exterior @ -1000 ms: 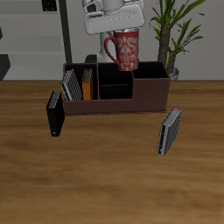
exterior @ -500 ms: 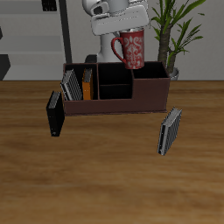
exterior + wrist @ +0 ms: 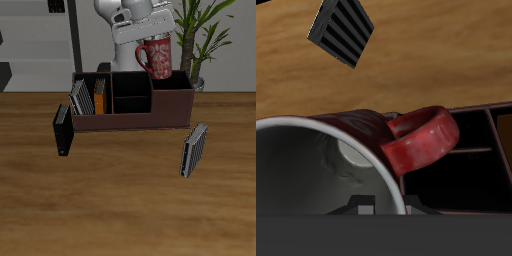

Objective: Place the right striped book into the back desk caddy's left compartment and place the orange book into the back desk caddy's left compartment and place the red mug into the back desk caddy's right compartment

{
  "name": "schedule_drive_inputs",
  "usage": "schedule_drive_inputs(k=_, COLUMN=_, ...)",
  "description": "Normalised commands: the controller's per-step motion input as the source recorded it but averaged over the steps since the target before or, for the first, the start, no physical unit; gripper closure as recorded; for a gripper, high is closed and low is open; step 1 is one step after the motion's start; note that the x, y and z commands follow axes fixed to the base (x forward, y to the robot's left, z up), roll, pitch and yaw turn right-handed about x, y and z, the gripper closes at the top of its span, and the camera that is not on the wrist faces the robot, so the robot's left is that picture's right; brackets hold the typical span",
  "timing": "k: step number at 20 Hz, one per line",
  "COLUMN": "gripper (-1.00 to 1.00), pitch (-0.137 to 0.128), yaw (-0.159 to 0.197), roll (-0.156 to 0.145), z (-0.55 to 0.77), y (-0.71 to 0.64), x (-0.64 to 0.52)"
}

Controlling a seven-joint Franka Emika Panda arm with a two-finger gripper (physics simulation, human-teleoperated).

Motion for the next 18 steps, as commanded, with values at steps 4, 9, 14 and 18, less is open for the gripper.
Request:
schedule_drive_inputs(k=4, gripper=1.0, pitch=0.022, yaw=0.052, roll=0.046, z=-0.13, y=0.14, x=-0.21)
schedule_drive_inputs(k=9, gripper=1.0, pitch=0.014, yaw=0.047, roll=0.026, z=-0.1, y=0.1, x=-0.15)
schedule_drive_inputs(k=14, gripper=1.0, pitch=0.033, yaw=0.063, roll=-0.016, z=-0.14, y=0.05, x=0.06)
schedule_drive_inputs(k=18, gripper=1.0, pitch=0.047, yaw=0.105, roll=-0.028, z=-0.18, y=0.14, x=0.04)
